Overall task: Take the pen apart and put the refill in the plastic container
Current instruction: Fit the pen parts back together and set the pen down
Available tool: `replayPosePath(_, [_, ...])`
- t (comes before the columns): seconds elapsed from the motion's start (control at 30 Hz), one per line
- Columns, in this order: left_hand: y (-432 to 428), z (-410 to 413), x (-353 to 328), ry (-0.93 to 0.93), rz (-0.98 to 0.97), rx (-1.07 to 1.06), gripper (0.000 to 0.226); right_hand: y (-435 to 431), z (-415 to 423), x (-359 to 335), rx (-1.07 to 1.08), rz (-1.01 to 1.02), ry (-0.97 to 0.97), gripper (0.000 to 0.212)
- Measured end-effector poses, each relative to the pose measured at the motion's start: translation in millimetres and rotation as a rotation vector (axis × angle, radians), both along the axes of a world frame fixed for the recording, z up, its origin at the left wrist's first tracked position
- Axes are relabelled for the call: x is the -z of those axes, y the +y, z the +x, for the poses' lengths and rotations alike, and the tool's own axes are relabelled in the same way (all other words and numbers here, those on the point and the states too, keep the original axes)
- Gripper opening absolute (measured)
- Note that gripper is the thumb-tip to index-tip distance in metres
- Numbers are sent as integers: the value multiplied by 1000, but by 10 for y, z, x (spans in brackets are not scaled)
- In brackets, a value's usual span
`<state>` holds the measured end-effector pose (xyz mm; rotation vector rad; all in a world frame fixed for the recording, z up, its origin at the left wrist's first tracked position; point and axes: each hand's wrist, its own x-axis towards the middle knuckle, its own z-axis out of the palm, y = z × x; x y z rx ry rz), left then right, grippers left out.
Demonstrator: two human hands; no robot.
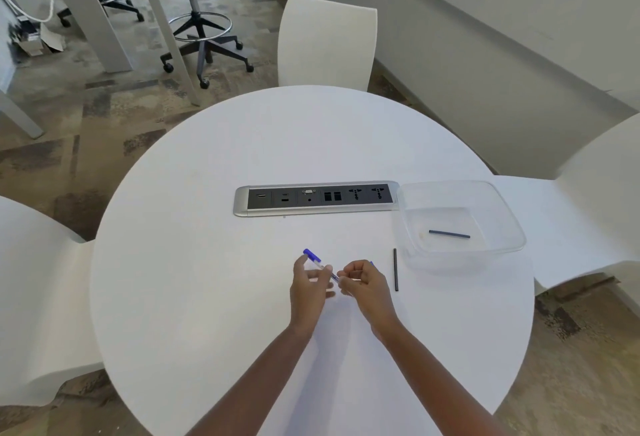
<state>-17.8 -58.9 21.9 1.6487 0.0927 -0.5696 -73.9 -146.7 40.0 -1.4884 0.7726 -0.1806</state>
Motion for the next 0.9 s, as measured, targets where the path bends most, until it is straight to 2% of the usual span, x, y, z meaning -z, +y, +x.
replayPosePath(0.03, [-13,-14,-25,131,-79,-41,28,2,-6,-13,-2,10,-11,21])
replayPosePath(0.1, [-25,-48,-83,308,-190,-38,14,1,-13,-19,-19,8,-15,19])
replayPosePath(0.17, [-20,-86,-108,383,-236,18,17,-19,-15,-20,-41,6,-10,14])
replayPosePath(0.27, [-19,-73,-120,449,-303,-60,20,-113,-9,-14,-67,-15,36,8])
replayPosePath(0.33, [-22,-36,-129,507,-364,-184,20,-225,-16,6,-46,-137,91,9])
replayPosePath(0.47, [17,38,-113,636,-493,-364,23,-486,-113,107,-34,-585,269,12])
replayPosePath(0.6, [52,88,-119,694,-565,-437,18,-642,-214,216,-112,-795,437,15])
replayPosePath(0.8, [75,108,-140,748,-624,-504,16,-657,-259,255,-113,-807,515,14])
replayPosePath(0.9, [79,104,-170,769,-643,-520,15,-685,-245,238,-87,-691,528,24])
